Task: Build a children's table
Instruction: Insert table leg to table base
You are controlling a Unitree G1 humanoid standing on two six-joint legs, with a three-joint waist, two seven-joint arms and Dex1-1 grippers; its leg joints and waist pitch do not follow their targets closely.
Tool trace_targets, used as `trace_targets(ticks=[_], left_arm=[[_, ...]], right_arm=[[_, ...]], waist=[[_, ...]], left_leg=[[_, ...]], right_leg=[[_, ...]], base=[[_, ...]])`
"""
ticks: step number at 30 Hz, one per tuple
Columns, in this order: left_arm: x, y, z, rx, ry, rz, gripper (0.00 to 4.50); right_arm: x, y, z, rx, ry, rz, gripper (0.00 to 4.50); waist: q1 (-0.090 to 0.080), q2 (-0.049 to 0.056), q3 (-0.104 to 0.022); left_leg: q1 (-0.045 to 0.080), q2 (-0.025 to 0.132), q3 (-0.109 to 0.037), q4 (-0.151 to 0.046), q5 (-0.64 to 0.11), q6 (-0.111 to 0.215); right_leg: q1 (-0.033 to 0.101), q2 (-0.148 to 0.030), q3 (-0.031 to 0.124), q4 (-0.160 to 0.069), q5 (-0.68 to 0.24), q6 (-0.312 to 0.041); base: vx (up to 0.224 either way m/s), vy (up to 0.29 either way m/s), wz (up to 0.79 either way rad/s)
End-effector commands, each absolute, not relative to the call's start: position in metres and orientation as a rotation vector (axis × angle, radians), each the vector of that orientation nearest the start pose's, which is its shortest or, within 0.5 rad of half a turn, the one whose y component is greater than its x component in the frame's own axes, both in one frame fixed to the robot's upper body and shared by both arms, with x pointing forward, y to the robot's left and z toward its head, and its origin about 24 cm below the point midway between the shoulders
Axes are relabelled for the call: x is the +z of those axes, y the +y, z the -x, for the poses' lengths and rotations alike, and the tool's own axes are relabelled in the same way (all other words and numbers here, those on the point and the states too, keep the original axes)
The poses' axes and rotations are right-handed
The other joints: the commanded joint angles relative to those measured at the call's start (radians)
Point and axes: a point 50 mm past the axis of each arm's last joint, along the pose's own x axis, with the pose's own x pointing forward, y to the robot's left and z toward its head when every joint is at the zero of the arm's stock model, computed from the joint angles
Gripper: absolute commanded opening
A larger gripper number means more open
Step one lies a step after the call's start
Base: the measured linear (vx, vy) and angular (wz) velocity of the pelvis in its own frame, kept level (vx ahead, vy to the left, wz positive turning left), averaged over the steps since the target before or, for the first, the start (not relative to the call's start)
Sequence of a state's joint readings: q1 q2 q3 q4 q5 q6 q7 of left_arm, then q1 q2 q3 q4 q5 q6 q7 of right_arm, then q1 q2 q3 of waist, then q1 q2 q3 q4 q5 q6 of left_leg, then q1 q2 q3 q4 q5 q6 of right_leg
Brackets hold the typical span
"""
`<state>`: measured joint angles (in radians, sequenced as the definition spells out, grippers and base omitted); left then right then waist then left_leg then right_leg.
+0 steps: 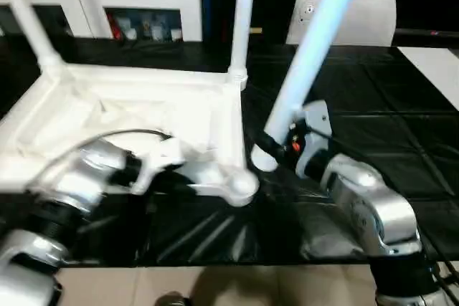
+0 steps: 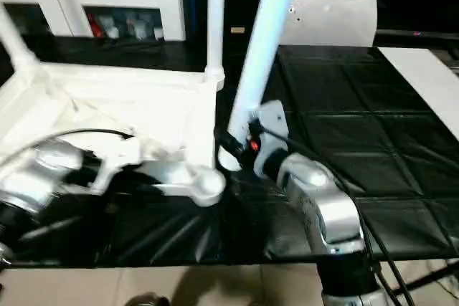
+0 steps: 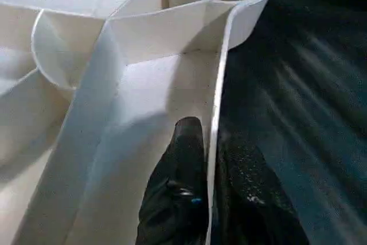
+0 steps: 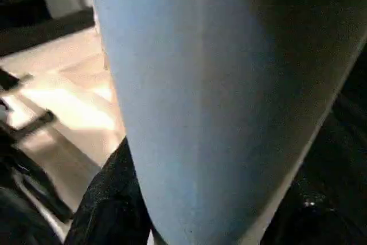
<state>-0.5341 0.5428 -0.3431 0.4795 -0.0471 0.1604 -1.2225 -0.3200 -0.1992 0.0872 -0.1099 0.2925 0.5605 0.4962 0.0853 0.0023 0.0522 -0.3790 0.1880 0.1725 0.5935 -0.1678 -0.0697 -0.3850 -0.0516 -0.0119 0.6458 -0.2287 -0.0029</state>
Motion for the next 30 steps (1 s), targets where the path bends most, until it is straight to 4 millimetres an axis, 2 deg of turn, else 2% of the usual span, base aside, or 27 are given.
trace_targets(ticks=[1, 4, 6, 9, 10, 11, 14, 17, 18, 19, 20, 21, 24, 26, 30], left_arm=[[0.037, 0.18, -0.303, -1.12, 0.598, -0.427, 0.02], [0.038, 0.175, -0.304, -1.074, 0.573, -0.448, 0.0], [0.04, 0.171, -0.303, -1.075, 0.549, -0.464, 0.0], [0.043, 0.162, -0.302, -1.112, 0.505, -0.486, 0.0], [0.045, 0.157, -0.299, -1.173, 0.455, -0.524, 0.0], [0.045, 0.155, -0.297, -1.204, 0.443, -0.543, 0.0], [0.046, 0.15, -0.294, -1.28, 0.42, -0.552, 0.0], [0.047, 0.149, -0.294, -1.288, 0.425, -0.517, 0.0], [0.047, 0.149, -0.295, -1.28, 0.426, -0.5, 0.0], [0.048, 0.149, -0.296, -1.271, 0.427, -0.482, 0.0], [0.047, 0.15, -0.297, -1.256, 0.43, -0.467, 0.0], [0.047, 0.151, -0.298, -1.242, 0.433, -0.454, 0.0], [0.046, 0.152, -0.3, -1.201, 0.419, -0.422, 0.0], [0.045, 0.152, -0.3, -1.2, 0.412, -0.419, 0.0], [0.046, 0.15, -0.299, -1.231, 0.365, -0.375, 0.0]], right_arm=[[0.105, -0.108, -0.293, 0.741, 0.134, -0.052, 1.91], [0.098, -0.107, -0.292, 0.757, 0.158, -0.009, 1.91], [0.096, -0.106, -0.292, 0.763, 0.174, 0.0, 1.91], [0.095, -0.106, -0.294, 0.762, 0.185, -0.027, 1.91], [0.095, -0.105, -0.297, 0.763, 0.19, -0.022, 1.91], [0.095, -0.105, -0.299, 0.766, 0.193, -0.022, 1.91], [0.096, -0.105, -0.303, 0.782, 0.199, -0.022, 1.91], [0.096, -0.103, -0.305, 0.813, 0.198, -0.02, 1.91], [0.096, -0.101, -0.305, 0.832, 0.201, -0.013, 1.91], [0.096, -0.1, -0.306, 0.85, 0.206, -0.011, 1.91], [0.095, -0.099, -0.305, 0.868, 0.217, -0.016, 1.91], [0.094, -0.097, -0.305, 0.887, 0.228, -0.016, 1.91], [0.091, -0.095, -0.302, 0.924, 0.252, -0.001, 1.91], [0.089, -0.093, -0.301, 0.933, 0.261, 0.009, 1.91], [0.085, -0.095, -0.304, 0.911, 0.259, 0.021, 1.91]], waist=[[0.001, 0.002, -0.059], [-0.007, 0.001, -0.053], [-0.011, 0.001, -0.052], [-0.021, 0.002, -0.056], [-0.021, 0.004, -0.057], [-0.024, 0.002, -0.058], [-0.019, 0.0, -0.06], [-0.019, 0.0, -0.061], [-0.018, -0.004, -0.061], [-0.017, -0.002, -0.061], [-0.017, -0.002, -0.06], [-0.016, -0.007, -0.061], [-0.016, -0.007, -0.058], [-0.016, -0.009, -0.056], [-0.015, -0.013, -0.054]], left_leg=[[0.02, 0.034, -0.011, -0.07, -0.208, -0.042], [0.023, 0.033, -0.014, -0.075, -0.256, -0.051], [0.024, 0.032, -0.014, -0.076, -0.269, -0.051], [0.02, 0.032, -0.015, -0.075, -0.252, -0.045], [0.021, 0.032, -0.016, -0.075, -0.248, -0.042], [0.021, 0.032, -0.014, -0.073, -0.244, -0.039], [0.021, 0.032, -0.012, -0.071, -0.216, -0.031], [0.02, 0.032, -0.009, -0.069, -0.192, -0.025], [0.02, 0.032, -0.009, -0.069, -0.189, -0.022], [0.02, 0.032, -0.009, -0.069, -0.185, -0.021], [0.02, 0.032, -0.008, -0.069, -0.186, -0.02], [0.02, 0.032, -0.008, -0.069, -0.185, -0.017], [0.02, 0.032, -0.008, -0.07, -0.2, -0.017], [0.022, 0.033, -0.009, -0.071, -0.216, -0.019], [0.022, 0.034, -0.009, -0.073, -0.23, -0.022]], right_leg=[[0.035, -0.076, 0.036, -0.081, -0.113, -0.179], [0.032, -0.076, 0.036, -0.092, -0.217, -0.16], [0.03, -0.076, 0.038, -0.096, -0.253, -0.152], [0.03, -0.073, 0.038, -0.094, -0.218, -0.156], [0.03, -0.074, 0.038, -0.095, -0.208, -0.158], [0.03, -0.071, 0.037, -0.094, -0.189, -0.162], [0.031, -0.071, 0.037, -0.089, -0.15, -0.169], [0.032, -0.071, 0.036, -0.084, -0.106, -0.18], [0.034, -0.072, 0.036, -0.083, -0.1, -0.183], [0.034, -0.072, 0.035, -0.084, -0.098, -0.185], [0.033, -0.071, 0.035, -0.084, -0.098, -0.185], [0.035, -0.072, 0.035, -0.083, -0.099, -0.186], [0.033, -0.074, 0.035, -0.088, -0.137, -0.182], [0.031, -0.074, 0.036, -0.092, -0.187, -0.169], [0.026, -0.076, 0.037, -0.096, -0.225, -0.158]], base=[[0.0, 0.0, 0.0], [0.0, 0.0, 0.0], [0.0, 0.0, 0.0], [0.0, 0.0, 0.0], [0.0, 0.0, 0.0], [0.0, 0.0, 0.0], [0.0, 0.0, 0.0], [0.0, 0.0, 0.0], [0.0, 0.0, 0.0], [0.0, 0.0, 0.0], [0.0, 0.0, 0.0], [0.0, 0.0, 0.0], [0.0, 0.0, 0.0], [0.0, 0.0, 0.0], [0.0, 0.0, 0.0]])
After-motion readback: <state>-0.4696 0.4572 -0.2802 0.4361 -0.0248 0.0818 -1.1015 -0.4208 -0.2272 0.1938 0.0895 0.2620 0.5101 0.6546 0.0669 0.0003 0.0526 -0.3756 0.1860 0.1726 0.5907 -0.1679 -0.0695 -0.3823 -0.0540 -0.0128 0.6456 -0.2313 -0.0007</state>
